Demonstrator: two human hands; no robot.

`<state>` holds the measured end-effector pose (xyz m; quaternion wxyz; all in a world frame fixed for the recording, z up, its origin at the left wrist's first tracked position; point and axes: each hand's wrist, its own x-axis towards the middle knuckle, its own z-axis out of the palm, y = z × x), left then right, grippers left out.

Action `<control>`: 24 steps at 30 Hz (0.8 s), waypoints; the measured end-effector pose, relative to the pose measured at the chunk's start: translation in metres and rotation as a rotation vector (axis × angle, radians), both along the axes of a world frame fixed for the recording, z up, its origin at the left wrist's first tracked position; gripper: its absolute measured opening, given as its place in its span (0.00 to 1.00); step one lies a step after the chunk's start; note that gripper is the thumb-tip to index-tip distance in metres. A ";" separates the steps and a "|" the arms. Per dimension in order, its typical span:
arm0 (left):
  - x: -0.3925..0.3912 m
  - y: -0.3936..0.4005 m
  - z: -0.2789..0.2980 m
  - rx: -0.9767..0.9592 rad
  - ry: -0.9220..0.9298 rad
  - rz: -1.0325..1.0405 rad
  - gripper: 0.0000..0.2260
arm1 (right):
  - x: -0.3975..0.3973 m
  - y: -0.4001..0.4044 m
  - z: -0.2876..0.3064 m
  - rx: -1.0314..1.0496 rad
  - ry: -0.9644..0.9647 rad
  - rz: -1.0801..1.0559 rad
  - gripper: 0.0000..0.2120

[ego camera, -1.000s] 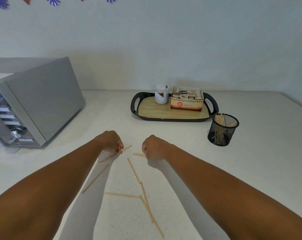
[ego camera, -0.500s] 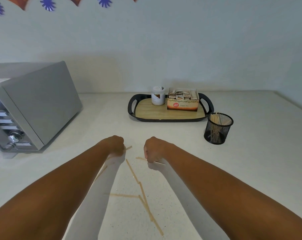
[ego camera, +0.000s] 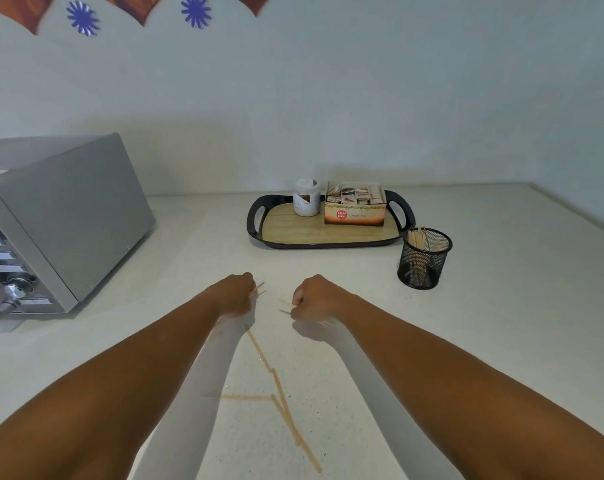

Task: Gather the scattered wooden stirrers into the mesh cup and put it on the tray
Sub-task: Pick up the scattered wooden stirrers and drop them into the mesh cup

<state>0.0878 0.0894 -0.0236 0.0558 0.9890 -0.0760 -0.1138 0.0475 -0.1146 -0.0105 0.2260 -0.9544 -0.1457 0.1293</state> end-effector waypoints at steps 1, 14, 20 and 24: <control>0.003 -0.003 0.002 -0.040 -0.011 0.010 0.14 | 0.003 -0.004 0.002 0.018 -0.009 -0.009 0.07; 0.022 -0.084 0.044 -0.334 -0.138 -0.144 0.27 | 0.019 -0.070 0.016 0.205 -0.183 -0.303 0.14; 0.025 -0.118 0.051 -0.436 -0.188 -0.163 0.26 | 0.021 -0.092 0.023 0.275 -0.313 -0.379 0.28; 0.029 -0.142 0.055 -0.506 -0.210 -0.200 0.21 | 0.024 -0.108 0.033 0.237 -0.389 -0.410 0.31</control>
